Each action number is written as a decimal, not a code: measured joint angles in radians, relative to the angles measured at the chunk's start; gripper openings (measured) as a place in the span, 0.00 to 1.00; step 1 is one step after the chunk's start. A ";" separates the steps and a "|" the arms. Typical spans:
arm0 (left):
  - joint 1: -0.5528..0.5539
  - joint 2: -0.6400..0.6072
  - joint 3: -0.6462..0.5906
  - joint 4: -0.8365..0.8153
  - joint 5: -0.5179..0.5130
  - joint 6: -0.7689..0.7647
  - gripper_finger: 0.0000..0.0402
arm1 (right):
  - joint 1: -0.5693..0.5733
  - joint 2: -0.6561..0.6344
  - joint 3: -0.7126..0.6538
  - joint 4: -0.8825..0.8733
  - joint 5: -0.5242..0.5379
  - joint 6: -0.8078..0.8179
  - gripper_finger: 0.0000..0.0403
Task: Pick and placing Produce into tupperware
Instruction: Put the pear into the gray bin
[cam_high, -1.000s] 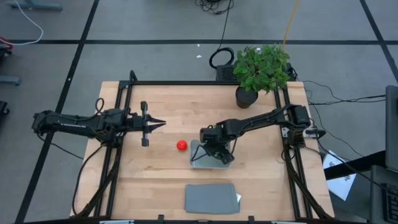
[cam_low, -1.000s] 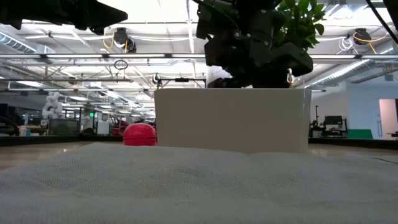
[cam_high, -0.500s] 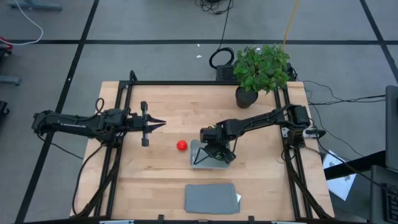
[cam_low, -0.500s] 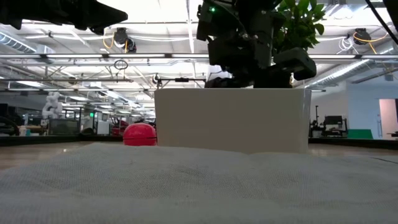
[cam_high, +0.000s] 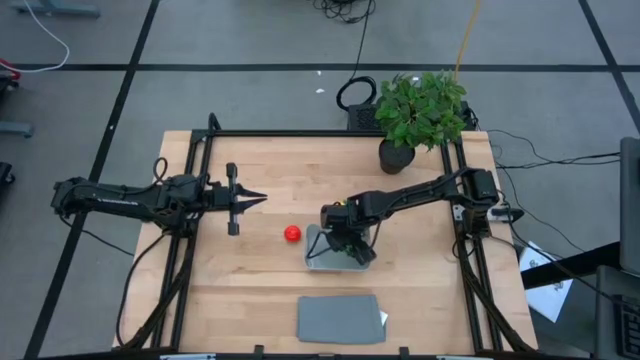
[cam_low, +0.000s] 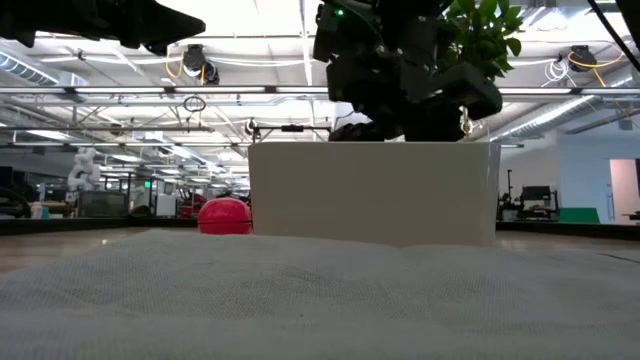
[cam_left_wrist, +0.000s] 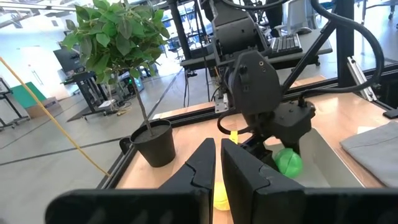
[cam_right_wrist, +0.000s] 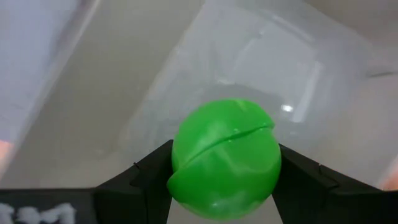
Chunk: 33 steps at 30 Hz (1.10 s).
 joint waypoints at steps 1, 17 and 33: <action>0.000 0.000 0.000 0.000 0.000 0.000 0.08 | 0.000 0.000 0.000 -0.002 -0.011 0.014 0.52; 0.000 0.000 0.000 -0.003 0.000 0.006 0.08 | -0.003 0.032 0.002 0.031 0.075 0.131 0.51; 0.000 0.000 0.000 -0.016 0.000 0.006 0.08 | 0.002 0.059 0.001 0.024 0.078 0.148 0.50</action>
